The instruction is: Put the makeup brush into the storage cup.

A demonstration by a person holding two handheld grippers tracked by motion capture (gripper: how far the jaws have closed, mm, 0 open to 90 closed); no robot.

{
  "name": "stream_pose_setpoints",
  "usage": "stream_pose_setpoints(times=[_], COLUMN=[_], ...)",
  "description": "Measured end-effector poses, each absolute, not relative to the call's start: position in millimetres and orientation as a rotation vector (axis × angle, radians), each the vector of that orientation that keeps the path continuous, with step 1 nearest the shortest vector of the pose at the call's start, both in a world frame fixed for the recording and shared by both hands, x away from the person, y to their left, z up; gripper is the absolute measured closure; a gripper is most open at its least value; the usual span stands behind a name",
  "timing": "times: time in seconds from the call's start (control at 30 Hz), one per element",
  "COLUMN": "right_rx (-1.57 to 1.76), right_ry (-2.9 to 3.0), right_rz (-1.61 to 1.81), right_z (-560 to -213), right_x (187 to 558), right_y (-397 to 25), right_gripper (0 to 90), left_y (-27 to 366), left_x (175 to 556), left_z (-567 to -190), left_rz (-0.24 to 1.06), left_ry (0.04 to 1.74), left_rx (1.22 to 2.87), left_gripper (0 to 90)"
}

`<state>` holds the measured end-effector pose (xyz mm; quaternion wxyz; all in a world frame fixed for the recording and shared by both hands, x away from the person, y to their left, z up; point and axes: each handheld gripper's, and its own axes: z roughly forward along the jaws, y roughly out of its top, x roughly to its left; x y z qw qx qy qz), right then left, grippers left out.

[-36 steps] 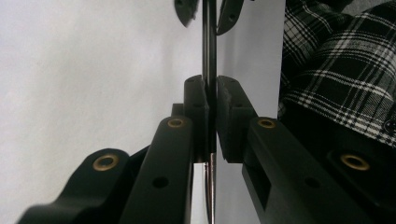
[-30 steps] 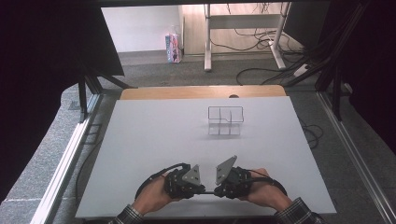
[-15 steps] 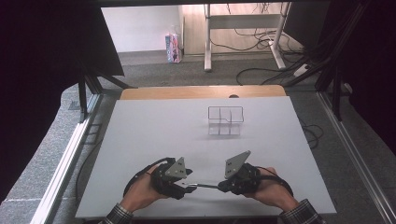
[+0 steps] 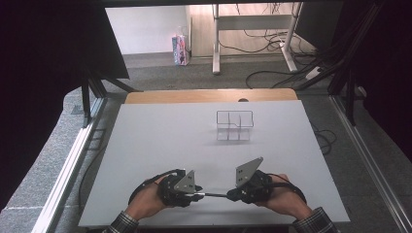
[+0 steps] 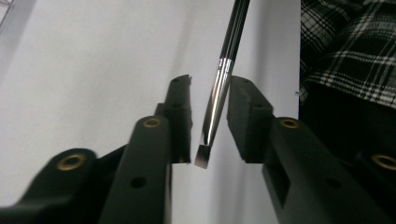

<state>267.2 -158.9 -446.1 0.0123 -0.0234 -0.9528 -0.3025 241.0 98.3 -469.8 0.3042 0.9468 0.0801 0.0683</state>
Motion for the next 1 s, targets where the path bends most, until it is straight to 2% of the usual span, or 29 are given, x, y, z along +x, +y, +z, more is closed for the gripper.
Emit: stream_pose_setpoints(times=[0.27,0.4,0.43,0.53,0.63,0.73,1.0], right_rx=[-0.035,-0.041,-0.044,-0.037,-0.01,0.027,0.038], right_ry=[-2.961,-2.961,-2.961,-2.971,-2.999,-3.038,-3.062], right_rz=[-0.923,-0.923,-0.931,-0.944,-0.911,-0.873,-0.801], right_z=[-448,-449,-449,-446,-447,-451,-460], right_x=[267,268,268,266,260,256,256], right_y=[-158,-160,-160,-156,-144,-132,-124], right_gripper=[83.5,80.6,77.7,59.7,54.9,56.2,70.2], left_y=[95,92,91,87,82,76,69], left_x=[237,235,235,235,235,233,229], left_z=[-471,-469,-470,-471,-469,-468,-467], left_rz=[0.176,0.168,0.186,0.182,0.204,0.205,0.213], left_ry=[0.096,0.065,0.071,0.091,0.039,0.02,-0.005], left_rx=[2.538,2.558,2.562,2.59,2.638,2.644,2.66], left_gripper=[82.0,84.6,84.7,84.7,84.7,84.7,84.6])
